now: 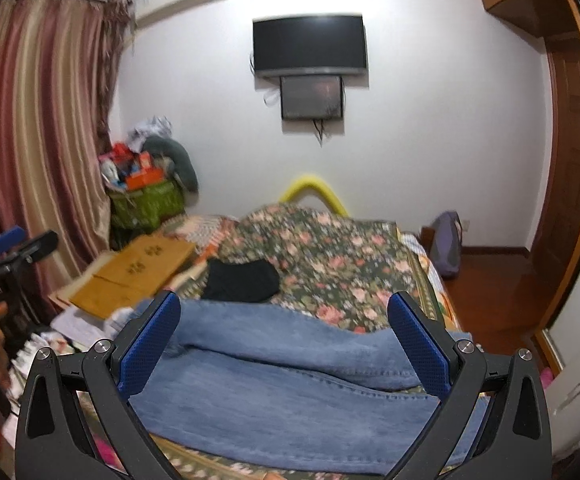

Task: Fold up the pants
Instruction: 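Lower both tools onto the jeans, left at waistband, right at leg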

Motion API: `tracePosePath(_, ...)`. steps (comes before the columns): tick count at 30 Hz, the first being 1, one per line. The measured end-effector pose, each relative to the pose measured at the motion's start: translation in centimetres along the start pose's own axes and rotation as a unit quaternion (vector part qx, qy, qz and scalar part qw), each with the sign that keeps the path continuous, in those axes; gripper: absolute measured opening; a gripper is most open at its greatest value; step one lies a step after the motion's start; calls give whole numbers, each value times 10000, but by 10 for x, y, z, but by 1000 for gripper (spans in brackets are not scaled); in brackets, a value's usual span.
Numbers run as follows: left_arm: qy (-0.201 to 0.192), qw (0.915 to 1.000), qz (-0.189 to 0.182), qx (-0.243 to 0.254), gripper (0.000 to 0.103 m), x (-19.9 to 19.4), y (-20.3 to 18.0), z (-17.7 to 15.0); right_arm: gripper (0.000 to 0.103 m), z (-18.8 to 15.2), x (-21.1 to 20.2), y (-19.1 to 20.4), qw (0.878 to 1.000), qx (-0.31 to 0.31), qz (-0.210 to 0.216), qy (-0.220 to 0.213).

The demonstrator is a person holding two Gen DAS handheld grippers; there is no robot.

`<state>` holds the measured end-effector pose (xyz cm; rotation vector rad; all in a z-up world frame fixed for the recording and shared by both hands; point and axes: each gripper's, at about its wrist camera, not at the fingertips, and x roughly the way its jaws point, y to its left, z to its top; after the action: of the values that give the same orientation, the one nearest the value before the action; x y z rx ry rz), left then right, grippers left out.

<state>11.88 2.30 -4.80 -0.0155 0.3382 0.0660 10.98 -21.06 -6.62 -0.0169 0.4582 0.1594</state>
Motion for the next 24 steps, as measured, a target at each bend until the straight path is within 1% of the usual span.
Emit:
tracePosePath(1,35,9999,116,18,103,14,4,-3,103,-3,17,-5,9999,-12,-23,133)
tracePosePath(3,83,9994,323,43,103,40,10,-8,103,-8,36,-12,9996,-6,-20,298)
tracePosePath(4,165,9992,352,57,103,56,14,-10,103,-12,53,-18,9990,18,-14,455)
tracePosePath(8,531,9979,357,18,103,115,35,-21,103,-23,96,-38,9954,141,94,943)
tracePosePath(12,857,9953,448,49,103,167,54,-30,103,-32,134,-56,9919,236,260,1221)
tracePosePath(14,1019,9934,513,103,103,196,65,-38,103,-35,152,-58,9921,119,263,1219)
tracePosePath(17,1330,9893,565,200,103,231,76,-48,103,-38,173,-57,9914,-296,123,1266)
tracePosePath(18,1457,9875,583,162,103,247,83,-53,103,-39,180,-57,9899,-406,125,1352)
tracePosePath(20,1578,9857,590,75,103,266,93,-58,103,-40,201,-57,9859,-509,211,1582)
tracePosePath(24,1821,9801,787,18,103,307,112,-72,103,-50,239,-60,9785,-561,379,1949)
